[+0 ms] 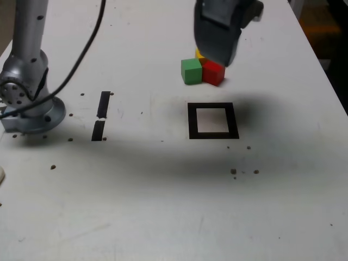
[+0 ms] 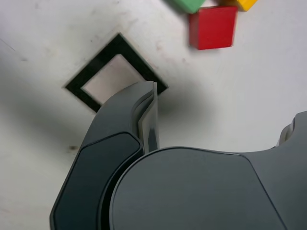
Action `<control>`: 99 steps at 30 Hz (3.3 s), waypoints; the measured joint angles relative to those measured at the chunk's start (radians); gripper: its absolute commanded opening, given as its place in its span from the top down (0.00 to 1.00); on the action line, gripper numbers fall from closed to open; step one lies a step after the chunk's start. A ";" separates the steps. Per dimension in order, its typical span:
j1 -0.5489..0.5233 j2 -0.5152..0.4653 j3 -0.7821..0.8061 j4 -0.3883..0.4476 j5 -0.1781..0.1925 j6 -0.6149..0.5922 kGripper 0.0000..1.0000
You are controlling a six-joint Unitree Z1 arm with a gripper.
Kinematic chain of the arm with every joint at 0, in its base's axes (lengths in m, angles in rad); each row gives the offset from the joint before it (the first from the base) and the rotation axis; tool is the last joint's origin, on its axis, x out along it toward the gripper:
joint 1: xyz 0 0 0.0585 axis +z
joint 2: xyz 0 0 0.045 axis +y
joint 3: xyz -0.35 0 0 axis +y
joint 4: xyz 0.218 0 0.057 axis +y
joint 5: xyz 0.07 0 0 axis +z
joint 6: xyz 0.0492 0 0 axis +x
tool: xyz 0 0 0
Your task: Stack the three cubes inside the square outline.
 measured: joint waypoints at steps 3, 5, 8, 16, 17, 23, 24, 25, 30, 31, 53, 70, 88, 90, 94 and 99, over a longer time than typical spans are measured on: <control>0.035 0.043 0.021 -0.019 0.008 -0.005 0.02; 0.059 0.052 0.048 -0.028 0.013 -0.006 0.02; 0.097 0.063 0.090 -0.072 0.010 -0.006 0.02; 0.128 0.089 0.108 -0.109 -0.010 0.001 0.02; 0.130 0.093 0.112 -0.113 -0.015 0.001 0.02; 0.131 0.107 0.135 -0.136 -0.033 0.004 0.03; 0.131 0.108 0.141 -0.143 -0.033 0.004 0.03; 0.131 0.109 0.147 -0.151 -0.033 0.005 0.03; 0.134 0.115 0.166 -0.188 -0.022 0.005 0.03; 0.139 0.116 0.166 -0.192 -0.017 0.008 0.03; 0.196 0.132 0.170 -0.181 -0.048 0.181 0.36; 0.214 0.172 0.130 -0.142 -0.077 0.182 0.71; 0.054 -0.085 0.277 -0.098 -0.047 0.615 0.94; 0.032 -0.122 0.292 -0.095 -0.055 0.684 0.95; -0.058 -0.153 0.333 -0.063 -0.071 0.808 0.95; -0.187 -0.150 0.316 -0.049 -0.034 0.799 0.96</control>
